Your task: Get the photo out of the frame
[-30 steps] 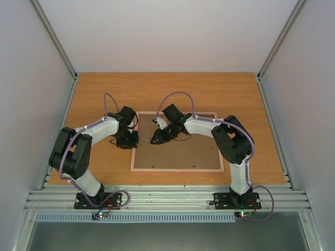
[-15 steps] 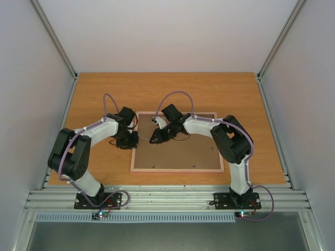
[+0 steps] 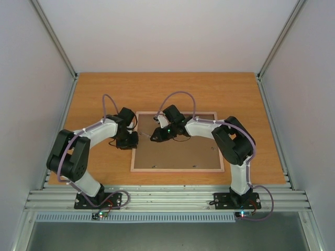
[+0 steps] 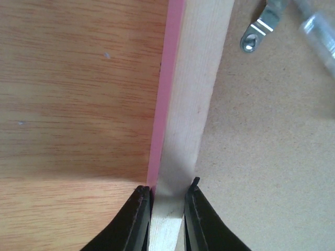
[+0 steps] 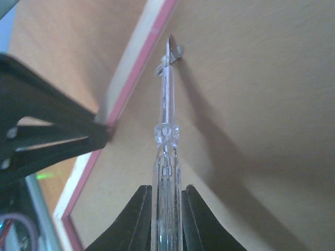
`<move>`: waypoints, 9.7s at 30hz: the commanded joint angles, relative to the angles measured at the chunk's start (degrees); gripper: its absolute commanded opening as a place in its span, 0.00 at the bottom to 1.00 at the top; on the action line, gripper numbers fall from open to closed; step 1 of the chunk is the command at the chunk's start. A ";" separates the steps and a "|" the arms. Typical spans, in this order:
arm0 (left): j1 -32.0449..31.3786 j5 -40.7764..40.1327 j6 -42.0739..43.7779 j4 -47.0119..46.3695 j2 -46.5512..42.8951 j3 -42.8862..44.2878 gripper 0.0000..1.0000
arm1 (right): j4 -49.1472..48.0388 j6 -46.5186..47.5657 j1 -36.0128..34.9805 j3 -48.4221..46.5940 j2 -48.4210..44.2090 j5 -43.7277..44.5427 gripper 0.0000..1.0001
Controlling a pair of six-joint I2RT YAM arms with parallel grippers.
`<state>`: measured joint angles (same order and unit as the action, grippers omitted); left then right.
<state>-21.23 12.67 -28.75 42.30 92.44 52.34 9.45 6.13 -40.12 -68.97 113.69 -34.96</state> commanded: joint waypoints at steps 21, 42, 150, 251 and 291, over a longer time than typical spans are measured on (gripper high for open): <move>-0.08 -5.49 -3.84 5.72 -10.45 3.56 0.49 | -2.04 -1.05 11.50 15.78 -24.84 9.64 0.01; 8.74 -5.14 1.46 6.87 -20.65 -0.11 0.84 | -4.09 6.97 35.56 20.71 -32.05 39.26 0.01; 1.59 -2.44 0.58 -0.19 7.42 12.39 0.87 | 22.28 6.10 32.63 1.82 -15.29 21.59 0.85; 3.47 -1.66 9.87 12.39 0.71 15.20 0.07 | -41.06 65.30 -18.58 28.21 -5.03 76.80 0.51; 12.01 -19.68 3.79 18.09 -39.25 20.21 0.93 | -12.62 44.09 -17.13 2.29 -27.03 61.64 0.01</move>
<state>-9.54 -2.37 -23.88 60.53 57.14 75.31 1.91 61.34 -57.54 -60.60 90.21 34.89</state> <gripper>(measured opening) 0.913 0.279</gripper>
